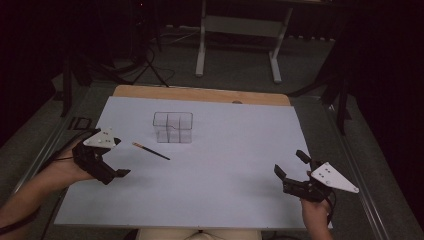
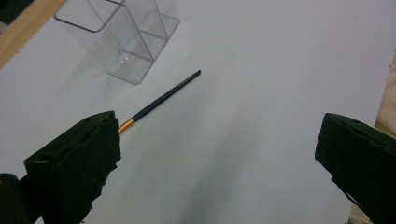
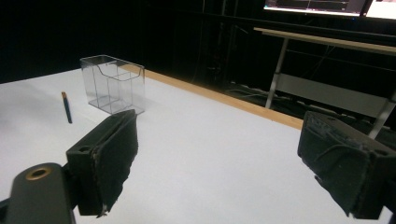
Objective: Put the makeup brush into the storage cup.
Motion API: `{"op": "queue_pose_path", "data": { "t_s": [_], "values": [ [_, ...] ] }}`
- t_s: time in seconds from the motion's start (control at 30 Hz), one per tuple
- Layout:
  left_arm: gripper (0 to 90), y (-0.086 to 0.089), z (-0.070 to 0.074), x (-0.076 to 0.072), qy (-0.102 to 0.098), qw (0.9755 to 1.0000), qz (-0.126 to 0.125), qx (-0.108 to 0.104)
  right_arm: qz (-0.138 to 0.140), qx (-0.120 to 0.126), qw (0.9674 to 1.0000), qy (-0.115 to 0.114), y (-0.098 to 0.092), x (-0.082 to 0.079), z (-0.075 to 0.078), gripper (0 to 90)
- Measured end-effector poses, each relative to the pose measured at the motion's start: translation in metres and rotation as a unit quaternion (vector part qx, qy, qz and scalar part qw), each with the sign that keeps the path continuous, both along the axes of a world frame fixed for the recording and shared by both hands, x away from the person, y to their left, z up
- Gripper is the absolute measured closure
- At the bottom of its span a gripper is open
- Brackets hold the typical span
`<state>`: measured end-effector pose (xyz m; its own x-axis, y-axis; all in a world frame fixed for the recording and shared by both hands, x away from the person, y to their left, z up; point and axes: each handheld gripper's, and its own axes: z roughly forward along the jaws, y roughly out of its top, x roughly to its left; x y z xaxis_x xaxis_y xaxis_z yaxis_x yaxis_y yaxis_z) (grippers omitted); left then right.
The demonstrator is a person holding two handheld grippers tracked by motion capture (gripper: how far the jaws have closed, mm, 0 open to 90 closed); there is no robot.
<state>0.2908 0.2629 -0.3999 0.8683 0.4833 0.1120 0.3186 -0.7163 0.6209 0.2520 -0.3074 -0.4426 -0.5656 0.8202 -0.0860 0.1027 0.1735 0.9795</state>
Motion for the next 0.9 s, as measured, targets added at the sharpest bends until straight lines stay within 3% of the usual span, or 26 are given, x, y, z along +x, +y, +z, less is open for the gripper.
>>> {"op": "queue_pose_path", "data": {
  "t_s": [0.3, 0.63, 0.9],
  "values": [
    [1.3, -0.014, -0.003, 0.01, 0.014, 0.9975, -0.032, 0.062, 0.002, -0.001, 1.0, 0.001, 0.001, 0.0, 0.0, 12.3],
    [3.7, -0.029, -0.008, 0.021, 0.038, 0.9932, -0.061, 0.091, 0.003, -0.002, 1.0, 0.002, 0.001, 0.0, -0.001, 12.3],
    [10.3, -0.037, -0.01, 0.028, 0.037, 0.9892, -0.091, 0.109, 0.006, -0.004, 1.0, 0.001, 0.001, 0.0, -0.001, 12.3]
  ]
}}
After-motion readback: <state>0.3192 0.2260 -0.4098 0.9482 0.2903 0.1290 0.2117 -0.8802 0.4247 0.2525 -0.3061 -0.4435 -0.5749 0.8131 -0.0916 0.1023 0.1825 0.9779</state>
